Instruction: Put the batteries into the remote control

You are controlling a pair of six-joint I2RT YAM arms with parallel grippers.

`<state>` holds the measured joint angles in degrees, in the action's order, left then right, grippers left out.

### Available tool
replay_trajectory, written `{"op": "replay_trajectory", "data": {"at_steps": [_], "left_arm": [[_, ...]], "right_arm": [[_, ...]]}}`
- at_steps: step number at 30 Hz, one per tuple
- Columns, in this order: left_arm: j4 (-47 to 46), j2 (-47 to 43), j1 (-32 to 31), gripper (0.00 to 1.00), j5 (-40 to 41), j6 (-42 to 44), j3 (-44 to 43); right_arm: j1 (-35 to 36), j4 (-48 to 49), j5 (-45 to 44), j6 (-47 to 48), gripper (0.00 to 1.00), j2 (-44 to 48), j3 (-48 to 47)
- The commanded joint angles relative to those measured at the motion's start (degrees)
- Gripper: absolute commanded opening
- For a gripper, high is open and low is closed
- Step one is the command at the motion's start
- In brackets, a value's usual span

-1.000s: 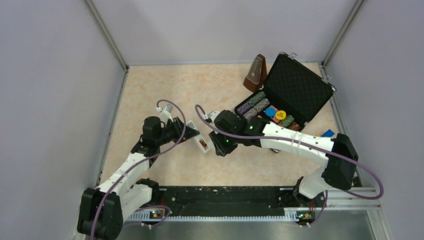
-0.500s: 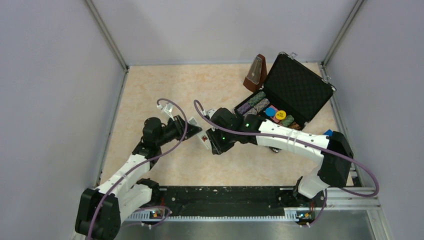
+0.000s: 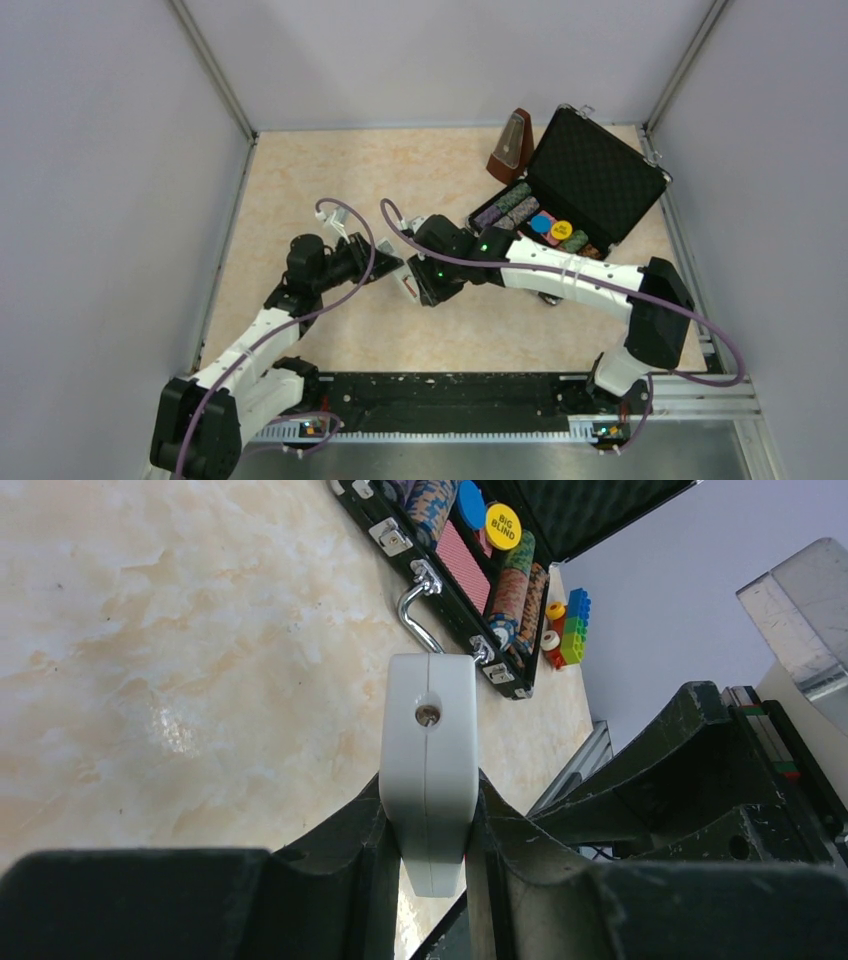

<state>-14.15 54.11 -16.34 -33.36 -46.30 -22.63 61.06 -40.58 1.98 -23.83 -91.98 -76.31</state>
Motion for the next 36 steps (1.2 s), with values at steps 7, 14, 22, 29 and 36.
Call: {"op": "replay_trajectory", "data": {"at_steps": [7, 14, 22, 29, 36], "left_arm": [[3.8, -0.5, -0.3, 0.0, -0.5, 2.0, -4.8], [3.7, -0.1, -0.3, 0.0, -0.4, 1.4, -5.1], [3.5, 0.1, -0.3, 0.0, 0.4, 0.6, -5.1], [4.1, 0.3, -0.3, 0.0, -0.4, 1.1, -5.7], [4.5, 0.2, -0.3, 0.0, -0.9, 1.5, -5.8]], "right_arm": [[0.4, 0.6, -1.2, -0.1, 0.31, -1.0, -4.0], [0.3, 0.9, -0.6, 0.0, 0.31, -1.6, -4.0], [0.4, 1.3, 0.2, 0.0, 0.31, -1.9, -3.4], [0.3, 1.7, -0.1, -0.2, 0.31, -2.5, -3.6], [0.4, 1.8, 0.1, -0.1, 0.31, -3.1, -4.2]]}}
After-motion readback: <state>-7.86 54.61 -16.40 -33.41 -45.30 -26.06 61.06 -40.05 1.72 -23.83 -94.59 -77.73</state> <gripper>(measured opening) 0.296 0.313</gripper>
